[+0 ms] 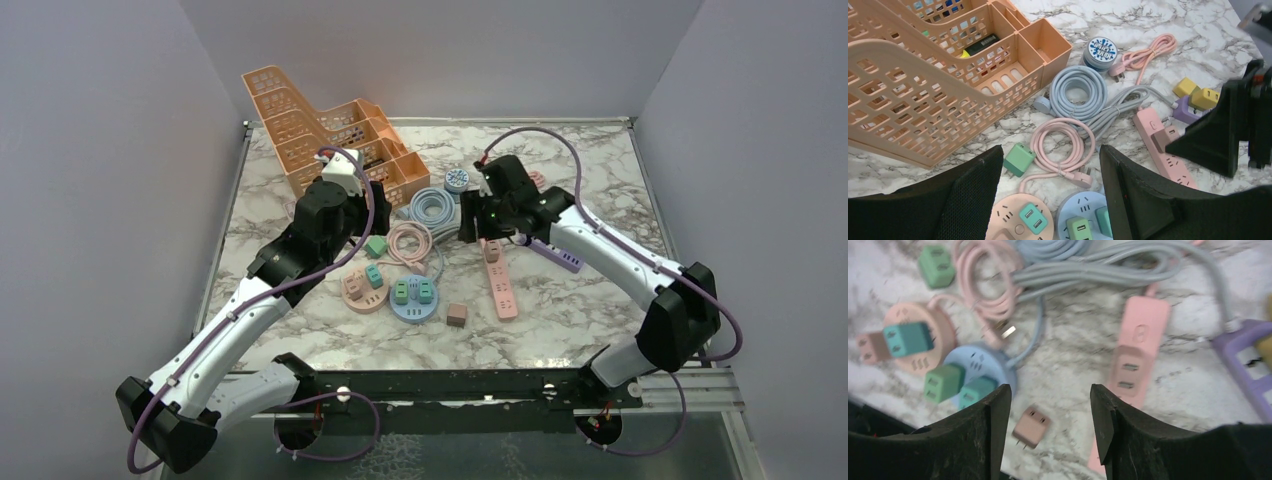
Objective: Insert the plug
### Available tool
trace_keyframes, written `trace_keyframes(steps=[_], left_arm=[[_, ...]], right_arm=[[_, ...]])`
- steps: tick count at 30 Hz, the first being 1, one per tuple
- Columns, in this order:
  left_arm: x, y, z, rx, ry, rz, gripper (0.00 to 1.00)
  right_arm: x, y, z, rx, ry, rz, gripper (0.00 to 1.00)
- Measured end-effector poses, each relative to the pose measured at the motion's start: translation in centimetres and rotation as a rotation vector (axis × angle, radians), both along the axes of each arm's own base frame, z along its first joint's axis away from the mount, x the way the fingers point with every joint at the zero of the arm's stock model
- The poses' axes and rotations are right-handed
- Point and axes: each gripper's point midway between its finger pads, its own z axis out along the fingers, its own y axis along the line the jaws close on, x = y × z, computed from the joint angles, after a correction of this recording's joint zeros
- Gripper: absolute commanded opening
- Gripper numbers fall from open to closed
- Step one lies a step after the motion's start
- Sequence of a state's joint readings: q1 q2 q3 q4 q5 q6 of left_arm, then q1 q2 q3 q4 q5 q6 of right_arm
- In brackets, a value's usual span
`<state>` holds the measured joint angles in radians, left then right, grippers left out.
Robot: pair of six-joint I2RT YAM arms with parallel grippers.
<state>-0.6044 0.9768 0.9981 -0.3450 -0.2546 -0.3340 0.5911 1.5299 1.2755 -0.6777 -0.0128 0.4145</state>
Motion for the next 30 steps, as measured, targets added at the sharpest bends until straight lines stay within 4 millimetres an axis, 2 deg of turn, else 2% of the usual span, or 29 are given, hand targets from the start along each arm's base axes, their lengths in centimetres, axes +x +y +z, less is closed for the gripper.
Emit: trace_keyframes(steps=[3, 6, 10, 13, 18, 23, 27, 30], left_arm=[[0.1, -0.1, 0.2, -0.002, -0.002, 0.001, 0.73], [0.2, -0.1, 0.5, -0.012, -0.006, 0.003, 0.73], [0.3, -0.2, 1.2, -0.027, -0.020, 0.005, 0.73], [0.3, -0.3, 1.4, -0.036, -0.024, 0.007, 0.73], [0.3, -0.4, 1.4, -0.047, -0.021, 0.010, 0.73], [0.4, -0.5, 1.6, -0.060, -0.023, 0.011, 0.74], [0.4, -0.5, 1.6, -0.064, -0.022, 0.012, 0.74], [0.4, -0.5, 1.6, -0.069, -0.020, 0.014, 0.74]], right_arm=[[-3.4, 3.0, 0.1, 0.011, 0.018, 0.097, 0.60], [-7.4, 4.6, -2.2, 0.000, 0.089, 0.165, 0.62], [-12.3, 3.5, -6.7, -0.064, 0.226, 0.177, 0.65], [-14.6, 2.6, -9.1, -0.098, 0.294, 0.167, 0.66], [-16.1, 2.6, -10.8, -0.080, 0.354, 0.155, 0.66], [-15.6, 3.7, -11.8, -0.053, 0.365, 0.132, 0.66], [-15.5, 3.9, -13.0, -0.068, 0.392, 0.099, 0.65], [-15.0, 4.0, -13.3, -0.081, 0.393, 0.071, 0.58]])
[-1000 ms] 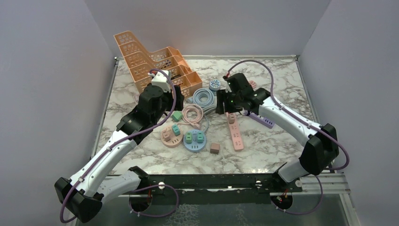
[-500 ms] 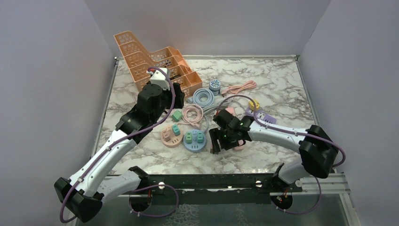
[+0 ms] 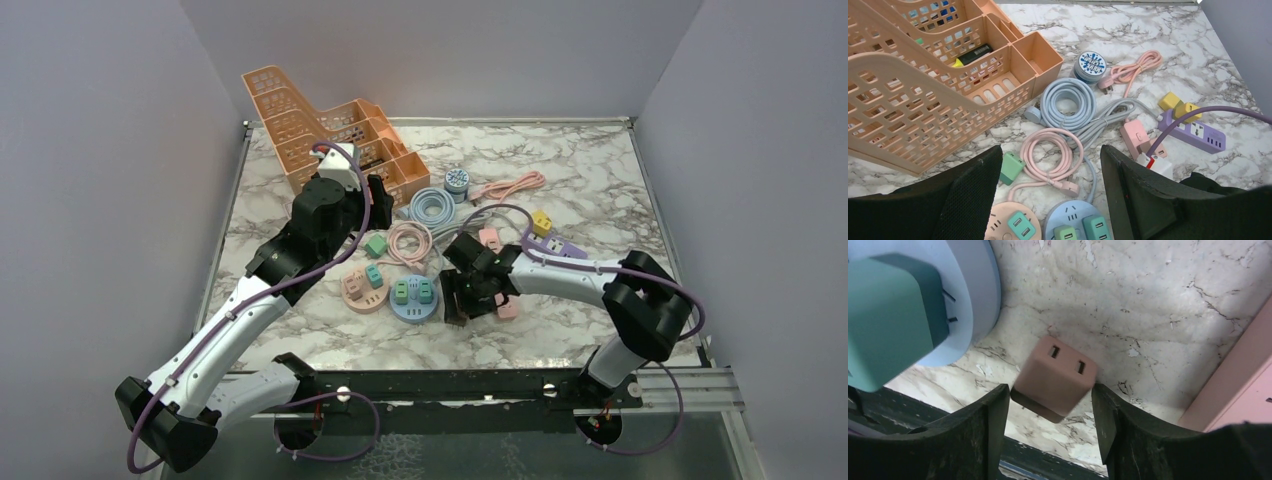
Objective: Insert the plug
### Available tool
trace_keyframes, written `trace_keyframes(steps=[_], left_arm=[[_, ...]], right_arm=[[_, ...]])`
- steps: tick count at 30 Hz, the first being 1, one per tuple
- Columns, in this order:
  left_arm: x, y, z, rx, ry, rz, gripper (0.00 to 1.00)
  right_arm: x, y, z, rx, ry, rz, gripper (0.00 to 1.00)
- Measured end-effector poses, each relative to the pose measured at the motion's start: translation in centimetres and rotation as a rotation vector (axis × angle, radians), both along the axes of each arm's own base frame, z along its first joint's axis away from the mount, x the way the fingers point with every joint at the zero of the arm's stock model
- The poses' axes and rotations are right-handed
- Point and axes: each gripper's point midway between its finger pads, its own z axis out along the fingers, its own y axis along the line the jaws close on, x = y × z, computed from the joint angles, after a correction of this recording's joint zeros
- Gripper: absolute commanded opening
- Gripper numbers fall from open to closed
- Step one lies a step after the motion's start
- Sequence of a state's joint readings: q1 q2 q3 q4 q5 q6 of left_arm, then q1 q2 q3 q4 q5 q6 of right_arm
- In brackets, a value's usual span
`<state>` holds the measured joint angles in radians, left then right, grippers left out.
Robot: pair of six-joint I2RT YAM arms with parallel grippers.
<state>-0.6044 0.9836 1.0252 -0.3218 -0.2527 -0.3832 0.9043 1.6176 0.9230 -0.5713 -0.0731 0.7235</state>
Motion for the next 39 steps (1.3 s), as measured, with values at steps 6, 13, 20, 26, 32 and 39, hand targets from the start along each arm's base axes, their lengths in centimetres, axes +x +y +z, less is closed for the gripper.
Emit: trace_keyframes(steps=[6, 13, 20, 26, 32, 39], left_arm=[[0.0, -0.1, -0.2, -0.008, 0.007, 0.001, 0.75], [-0.5, -1.0, -2.0, -0.020, 0.041, -0.047, 0.89], [-1.8, -2.7, -5.2, -0.064, 0.101, -0.141, 0.94], [-3.1, -4.1, -7.5, -0.153, 0.137, -0.212, 0.89], [-4.5, -5.5, -9.4, -0.287, 0.183, -0.257, 0.86], [-5.8, -6.5, -10.6, -0.449, 0.209, -0.287, 0.84]], right_arm=[[0.5, -0.1, -0.3, -0.021, -0.006, -0.053, 0.43], [1.3, -0.3, -0.1, -0.028, -0.045, -0.111, 0.34], [3.1, -0.9, 2.3, 0.033, -0.188, -0.198, 0.35], [6.1, 0.3, 7.7, 0.197, -0.366, -0.296, 0.37], [9.1, 0.7, 12.6, 0.322, -0.449, -0.449, 0.38], [11.1, 1.0, 17.9, 0.498, -0.465, -0.623, 0.38]])
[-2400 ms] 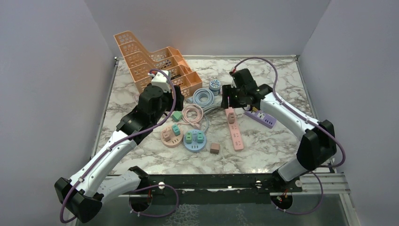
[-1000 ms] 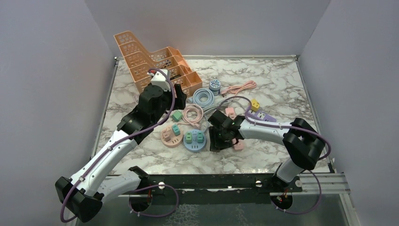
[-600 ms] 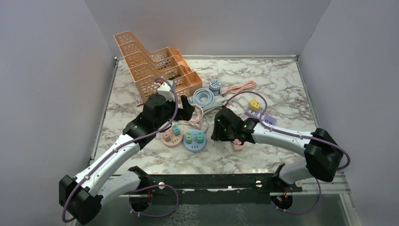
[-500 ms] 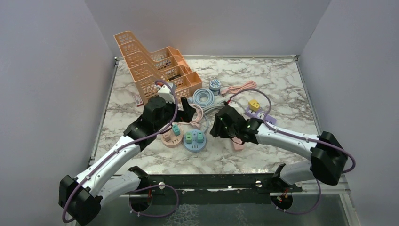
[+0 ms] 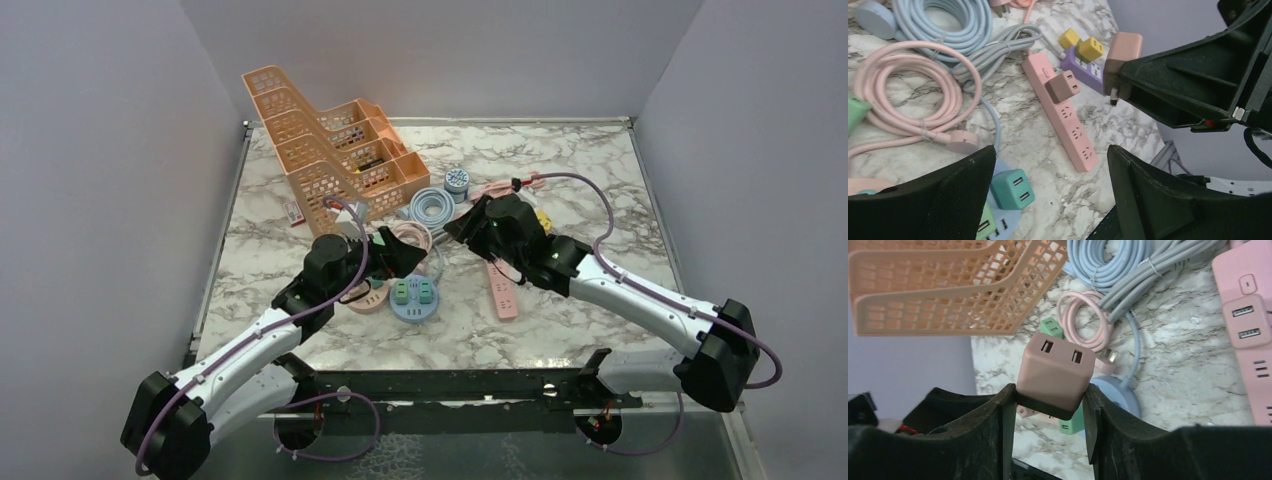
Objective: Insert the plug
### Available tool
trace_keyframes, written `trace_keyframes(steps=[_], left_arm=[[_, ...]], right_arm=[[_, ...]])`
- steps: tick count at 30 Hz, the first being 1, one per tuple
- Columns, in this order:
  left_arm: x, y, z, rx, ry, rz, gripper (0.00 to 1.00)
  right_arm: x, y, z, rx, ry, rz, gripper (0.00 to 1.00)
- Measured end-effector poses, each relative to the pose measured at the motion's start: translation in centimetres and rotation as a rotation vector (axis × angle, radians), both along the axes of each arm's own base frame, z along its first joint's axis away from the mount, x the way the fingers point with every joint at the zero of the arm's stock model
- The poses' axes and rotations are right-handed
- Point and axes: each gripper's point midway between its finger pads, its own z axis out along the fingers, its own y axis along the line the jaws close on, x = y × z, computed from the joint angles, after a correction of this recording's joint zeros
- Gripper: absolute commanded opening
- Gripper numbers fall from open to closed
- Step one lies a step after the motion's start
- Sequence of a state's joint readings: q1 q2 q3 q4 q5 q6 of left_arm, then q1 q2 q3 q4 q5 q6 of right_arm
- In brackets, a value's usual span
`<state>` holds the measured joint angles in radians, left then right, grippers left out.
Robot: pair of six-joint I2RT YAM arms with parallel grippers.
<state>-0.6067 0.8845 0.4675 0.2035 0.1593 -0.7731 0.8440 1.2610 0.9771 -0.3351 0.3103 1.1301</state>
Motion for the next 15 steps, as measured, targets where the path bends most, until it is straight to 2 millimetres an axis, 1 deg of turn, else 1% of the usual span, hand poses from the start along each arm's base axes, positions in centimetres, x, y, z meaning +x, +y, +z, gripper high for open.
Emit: trace_keyframes(steps=[3, 7, 10, 15], left_arm=[[-0.2, -0.9, 0.9, -0.050, -0.010, -0.022, 0.84], [-0.3, -2.2, 1.9, -0.098, -0.033, -0.049, 0.88], [-0.4, -3.3, 2.1, -0.127, -0.028, -0.063, 0.88], [0.0, -4.2, 2.2, -0.168, -0.014, -0.032, 0.85]], right_arm=[[0.1, 0.3, 1.2, 0.080, 0.010, -0.037, 0.38], [0.2, 0.6, 1.6, 0.152, 0.043, -0.078, 0.39], [0.1, 1.0, 1.9, 0.210, 0.071, -0.097, 0.39], [-0.2, 2.0, 2.8, 0.298, 0.107, -0.089, 0.39]])
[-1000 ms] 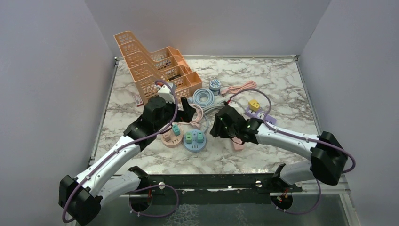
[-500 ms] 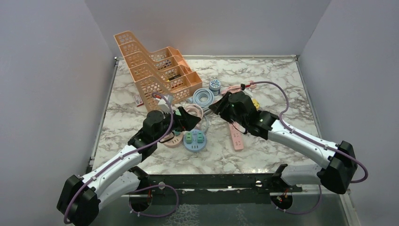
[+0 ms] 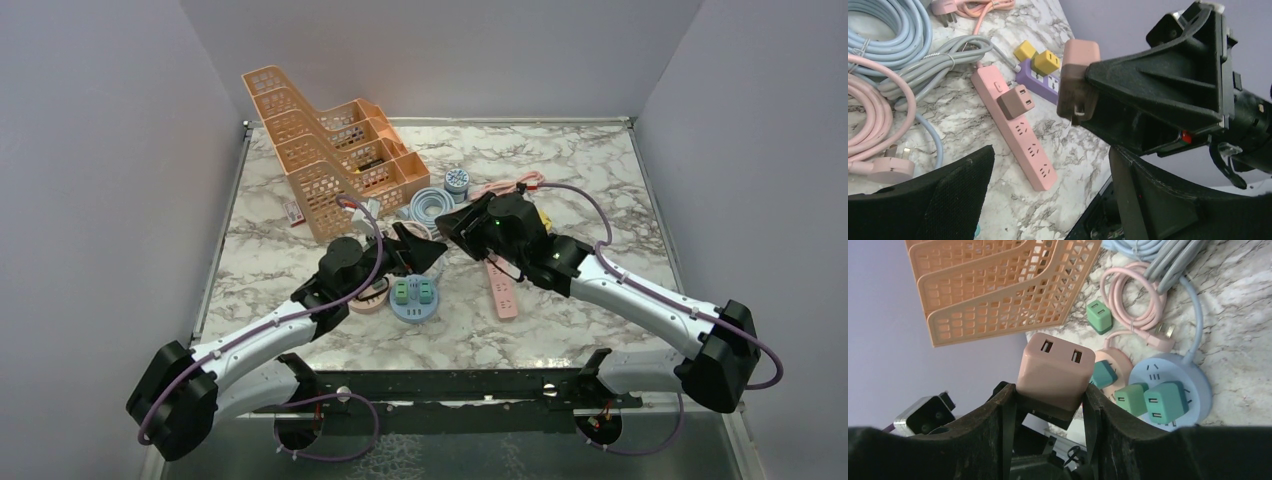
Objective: Insert the plug
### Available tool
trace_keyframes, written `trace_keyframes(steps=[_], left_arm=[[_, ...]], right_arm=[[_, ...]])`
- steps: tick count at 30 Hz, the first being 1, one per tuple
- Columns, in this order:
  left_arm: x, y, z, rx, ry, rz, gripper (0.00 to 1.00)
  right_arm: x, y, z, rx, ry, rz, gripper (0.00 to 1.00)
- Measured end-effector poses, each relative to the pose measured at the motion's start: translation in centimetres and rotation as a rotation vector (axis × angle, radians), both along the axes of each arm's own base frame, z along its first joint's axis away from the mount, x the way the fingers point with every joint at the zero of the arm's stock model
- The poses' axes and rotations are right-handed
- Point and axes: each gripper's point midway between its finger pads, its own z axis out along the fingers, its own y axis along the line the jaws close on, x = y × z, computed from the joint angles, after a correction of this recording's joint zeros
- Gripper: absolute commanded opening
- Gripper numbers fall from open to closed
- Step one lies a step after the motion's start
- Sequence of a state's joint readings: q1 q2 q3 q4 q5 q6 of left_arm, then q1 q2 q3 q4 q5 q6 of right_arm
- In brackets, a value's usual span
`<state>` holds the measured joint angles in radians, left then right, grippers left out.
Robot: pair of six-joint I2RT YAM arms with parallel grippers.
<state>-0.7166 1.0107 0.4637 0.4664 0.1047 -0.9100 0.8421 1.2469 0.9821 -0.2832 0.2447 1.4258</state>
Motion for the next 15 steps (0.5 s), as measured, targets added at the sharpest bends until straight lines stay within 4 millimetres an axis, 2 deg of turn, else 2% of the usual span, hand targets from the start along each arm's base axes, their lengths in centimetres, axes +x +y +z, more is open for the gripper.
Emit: trace_keyframes(steps=[4, 10, 13, 15], left_arm=[[0.7, 0.0, 0.5, -0.031, 0.001, 0.041, 0.82], [1.8, 0.2, 1.1, -0.070, -0.004, 0.098, 0.69], [2.0, 0.1, 1.4, -0.080, -0.012, 0.106, 0.60], [2.1, 0.1, 1.6, -0.086, -0.018, 0.109, 0.50]], right_arm=[[-0.5, 0.7, 0.3, 0.044, 0.024, 0.027, 0.38], [-1.0, 1.6, 0.8, 0.095, 0.048, 0.061, 0.38], [-1.1, 1.9, 0.6, 0.102, 0.060, 0.076, 0.38], [-1.1, 2.2, 0.6, 0.105, 0.066, 0.087, 0.38]])
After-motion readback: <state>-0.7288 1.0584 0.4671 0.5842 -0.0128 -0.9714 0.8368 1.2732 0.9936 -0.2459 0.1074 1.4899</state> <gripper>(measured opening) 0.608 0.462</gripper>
